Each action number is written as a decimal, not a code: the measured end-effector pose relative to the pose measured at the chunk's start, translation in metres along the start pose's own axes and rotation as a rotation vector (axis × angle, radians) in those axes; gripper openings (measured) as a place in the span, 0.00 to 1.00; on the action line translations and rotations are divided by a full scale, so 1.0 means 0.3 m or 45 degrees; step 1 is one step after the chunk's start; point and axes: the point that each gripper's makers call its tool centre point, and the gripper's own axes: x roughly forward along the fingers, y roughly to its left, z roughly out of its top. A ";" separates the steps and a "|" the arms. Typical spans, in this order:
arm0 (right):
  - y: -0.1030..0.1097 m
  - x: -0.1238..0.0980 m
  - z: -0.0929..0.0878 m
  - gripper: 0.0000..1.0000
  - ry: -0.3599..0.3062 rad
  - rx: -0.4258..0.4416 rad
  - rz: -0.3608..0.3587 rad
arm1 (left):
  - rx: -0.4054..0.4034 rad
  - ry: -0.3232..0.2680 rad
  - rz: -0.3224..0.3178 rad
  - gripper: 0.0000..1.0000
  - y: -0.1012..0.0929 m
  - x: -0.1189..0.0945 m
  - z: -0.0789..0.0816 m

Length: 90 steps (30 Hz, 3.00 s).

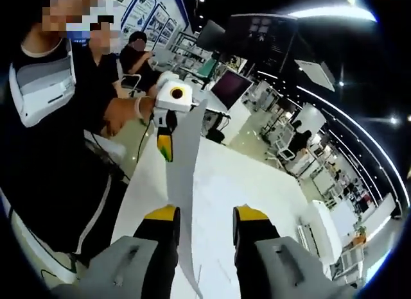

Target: Organize the stack of printing papers by aligning and flattening the scattered papers on the table

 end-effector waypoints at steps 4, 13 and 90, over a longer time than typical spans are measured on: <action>0.011 -0.027 -0.013 0.28 -0.093 0.091 -0.020 | -0.044 -0.043 -0.017 0.05 -0.008 -0.001 0.014; 0.036 -0.037 -0.075 0.28 -0.307 0.275 -0.089 | -0.108 -0.104 -0.024 0.05 -0.005 -0.014 0.024; 0.154 -0.011 -0.360 0.32 -0.480 0.637 -0.291 | -0.850 -0.586 0.202 0.05 0.108 -0.253 -0.165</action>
